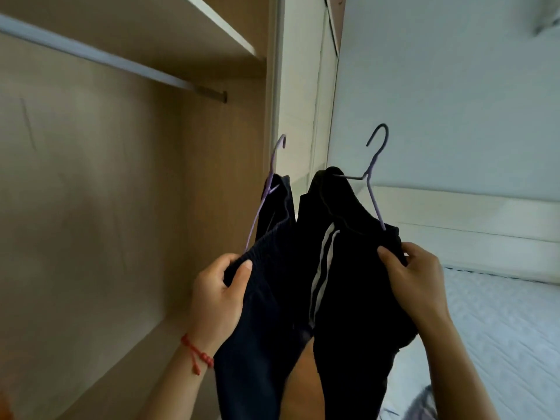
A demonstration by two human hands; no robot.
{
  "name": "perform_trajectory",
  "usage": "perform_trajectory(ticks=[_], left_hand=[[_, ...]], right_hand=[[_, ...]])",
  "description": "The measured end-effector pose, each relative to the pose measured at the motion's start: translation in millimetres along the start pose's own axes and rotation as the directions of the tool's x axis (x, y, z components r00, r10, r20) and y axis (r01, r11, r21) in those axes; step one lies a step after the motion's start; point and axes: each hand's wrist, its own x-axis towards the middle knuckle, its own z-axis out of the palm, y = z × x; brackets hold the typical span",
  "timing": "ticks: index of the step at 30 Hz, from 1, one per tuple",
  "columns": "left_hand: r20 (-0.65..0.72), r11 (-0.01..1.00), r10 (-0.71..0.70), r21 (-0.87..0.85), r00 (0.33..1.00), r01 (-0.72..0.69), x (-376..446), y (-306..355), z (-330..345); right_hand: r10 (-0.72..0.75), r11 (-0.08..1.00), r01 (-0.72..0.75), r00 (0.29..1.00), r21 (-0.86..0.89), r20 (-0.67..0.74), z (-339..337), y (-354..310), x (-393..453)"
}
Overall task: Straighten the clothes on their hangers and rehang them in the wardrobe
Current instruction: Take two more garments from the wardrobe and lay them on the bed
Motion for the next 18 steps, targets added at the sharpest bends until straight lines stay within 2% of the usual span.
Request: perform_trajectory(ticks=[7, 13, 18], left_hand=[[0.193, 0.987, -0.036, -0.148, 0.981, 0.065, -39.2, 18.1, 17.5], [0.271, 0.974, -0.012, -0.215, 0.963, 0.073, -65.8, 42.7, 43.8], [0.329, 0.966, 0.029, -0.254, 0.944, 0.059, -88.1, 62.4, 76.2]], right_hand=[[0.102, 0.983, -0.128, 0.977, -0.133, -0.189, -74.5, 1.8, -68.5], [0.161, 0.945, -0.239, 0.935, -0.223, -0.316, -138.0, 5.9, -105.9], [0.209, 0.91, -0.321, 0.902, -0.261, -0.379, -180.7, 33.8, -122.0]])
